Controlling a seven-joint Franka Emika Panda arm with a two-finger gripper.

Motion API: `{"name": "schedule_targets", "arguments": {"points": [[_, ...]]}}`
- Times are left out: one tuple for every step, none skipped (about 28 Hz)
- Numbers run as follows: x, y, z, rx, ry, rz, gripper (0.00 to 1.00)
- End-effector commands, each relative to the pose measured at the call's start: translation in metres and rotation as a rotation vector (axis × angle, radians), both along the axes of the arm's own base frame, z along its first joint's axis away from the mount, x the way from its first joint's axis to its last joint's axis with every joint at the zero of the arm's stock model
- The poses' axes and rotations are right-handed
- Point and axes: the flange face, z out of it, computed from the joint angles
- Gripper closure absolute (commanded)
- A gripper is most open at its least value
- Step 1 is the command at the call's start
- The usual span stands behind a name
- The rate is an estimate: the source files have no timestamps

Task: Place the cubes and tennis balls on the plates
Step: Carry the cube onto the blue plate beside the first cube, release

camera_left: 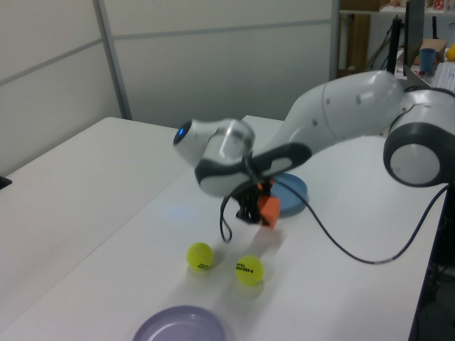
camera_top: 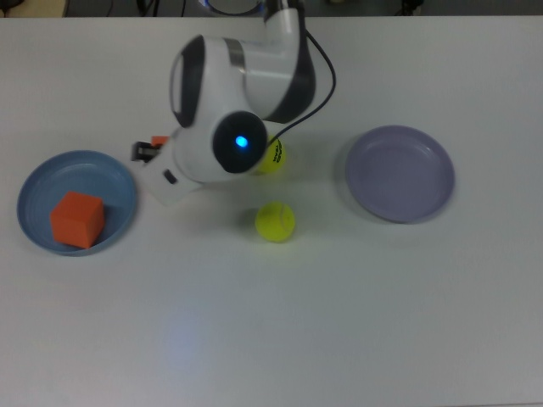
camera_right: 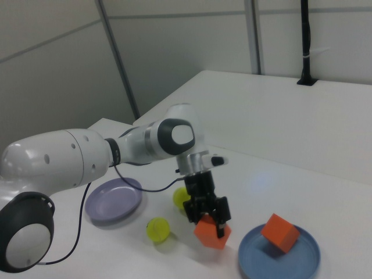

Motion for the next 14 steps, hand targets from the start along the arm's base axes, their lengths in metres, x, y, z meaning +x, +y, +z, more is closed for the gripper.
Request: {"name": "schedule_targets", "arguments": {"points": [[-0.001,-0.05,0.032,0.005,-0.052,-0.024,1.0],[0.0,-0.063,0.036,0.002,-0.062,-0.036,1.0],[0.0,-0.07,0.037,0.003,-0.067,-0.044,1.0],[0.001,-0.078,0.038,0.003,-0.078,-0.05,1.0],[0.003,-0.087,0.04,0.005,-0.098,-0.056,1.0],[0.004,-0.095,0.039,0.006,-0.113,-0.06,1.0],[0.006,-0.1,0.039,0.007,-0.131,-0.06,1.0],[0.009,-0.112,0.037,0.007,-0.164,-0.06,1.0],[0.011,-0.117,0.034,0.005,-0.176,-0.058,1.0],[0.013,-0.121,0.033,0.001,-0.192,-0.051,1.0],[0.015,-0.124,0.03,-0.003,-0.202,-0.045,1.0],[0.017,-0.125,0.027,-0.009,-0.211,-0.036,1.0],[0.018,-0.13,0.022,-0.018,-0.216,-0.032,1.0],[0.018,-0.132,0.02,-0.023,-0.212,-0.032,1.0]]}}
